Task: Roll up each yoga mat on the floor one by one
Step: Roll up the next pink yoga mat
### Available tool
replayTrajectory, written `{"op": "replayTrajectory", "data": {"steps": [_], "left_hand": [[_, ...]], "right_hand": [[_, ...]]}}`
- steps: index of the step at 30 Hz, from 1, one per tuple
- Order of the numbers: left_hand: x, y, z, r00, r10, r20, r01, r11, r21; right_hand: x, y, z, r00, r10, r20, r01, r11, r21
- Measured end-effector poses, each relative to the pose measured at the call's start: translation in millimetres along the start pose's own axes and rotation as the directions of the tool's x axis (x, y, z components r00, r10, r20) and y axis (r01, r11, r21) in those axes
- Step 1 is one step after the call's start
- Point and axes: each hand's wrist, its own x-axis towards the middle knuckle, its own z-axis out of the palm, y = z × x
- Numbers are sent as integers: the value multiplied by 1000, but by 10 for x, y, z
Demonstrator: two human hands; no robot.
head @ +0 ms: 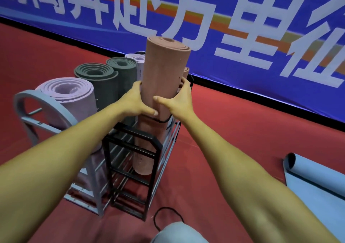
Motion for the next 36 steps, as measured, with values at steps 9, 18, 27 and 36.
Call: {"op": "replayTrajectory", "data": {"steps": [9,18,27,36], "left_hand": [[243,-155,108,988,-154,9,146,950,276],[369,-286,146,996,-91,4,89,988,128],[304,-73,289,991,-108,-77,131,891,434],[14,-12,12,961,180,-208,-86,915,395]], "right_hand": [[123,548,9,964,78,255,-57,994,-90],[117,737,132,964,-99,246,139,979,-151],[189,773,116,974,-40,224,128,911,-392],[73,685,23,961,183,208,-111,942,-315]]}}
